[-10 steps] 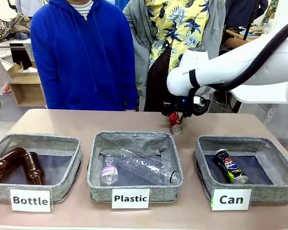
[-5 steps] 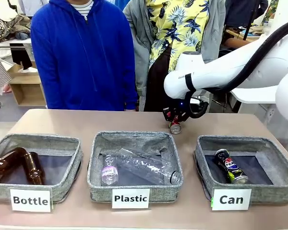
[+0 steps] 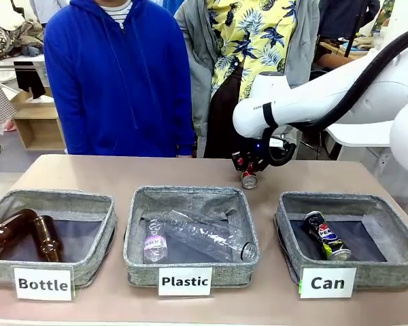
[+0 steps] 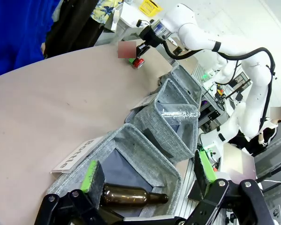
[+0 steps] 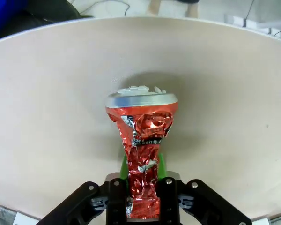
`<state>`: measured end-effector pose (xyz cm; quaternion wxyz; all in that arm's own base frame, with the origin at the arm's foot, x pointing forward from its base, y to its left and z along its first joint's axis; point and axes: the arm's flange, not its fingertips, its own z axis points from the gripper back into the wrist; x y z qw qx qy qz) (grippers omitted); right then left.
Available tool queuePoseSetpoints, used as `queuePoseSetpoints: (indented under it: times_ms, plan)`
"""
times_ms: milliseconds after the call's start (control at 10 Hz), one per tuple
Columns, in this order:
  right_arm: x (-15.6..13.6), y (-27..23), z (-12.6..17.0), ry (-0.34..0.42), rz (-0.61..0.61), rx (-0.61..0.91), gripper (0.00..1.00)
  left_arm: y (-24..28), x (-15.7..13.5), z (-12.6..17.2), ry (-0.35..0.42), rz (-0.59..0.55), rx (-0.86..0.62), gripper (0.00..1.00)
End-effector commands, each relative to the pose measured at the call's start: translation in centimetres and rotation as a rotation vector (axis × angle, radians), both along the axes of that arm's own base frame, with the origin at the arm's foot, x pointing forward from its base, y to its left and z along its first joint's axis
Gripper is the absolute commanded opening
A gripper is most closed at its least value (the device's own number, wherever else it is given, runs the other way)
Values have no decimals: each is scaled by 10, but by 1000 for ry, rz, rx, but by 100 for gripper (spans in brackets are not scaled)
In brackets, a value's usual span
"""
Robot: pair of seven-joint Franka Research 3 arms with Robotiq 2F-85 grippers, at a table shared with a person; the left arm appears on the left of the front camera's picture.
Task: Sort the can waste into the basket.
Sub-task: Pick up the can waste from the table and place it in the right Fabric basket.
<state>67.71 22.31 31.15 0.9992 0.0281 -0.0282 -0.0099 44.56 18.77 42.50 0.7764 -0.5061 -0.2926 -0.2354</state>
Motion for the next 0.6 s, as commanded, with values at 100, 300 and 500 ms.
queuePoseSetpoints:
  times_ms: [100, 300, 500]
  plan:
    - [-71, -50, 103, 82, 204, 46, 0, -1, -3, 1, -19, 0, 9, 100]
    - [-124, -87, 158, 217, 356, 45, 0, -1, -3, 1, -19, 0, 9, 100]
    - [-184, -111, 170, 462, 681, -35, 0, -1, -3, 1, -19, 0, 9, 100]
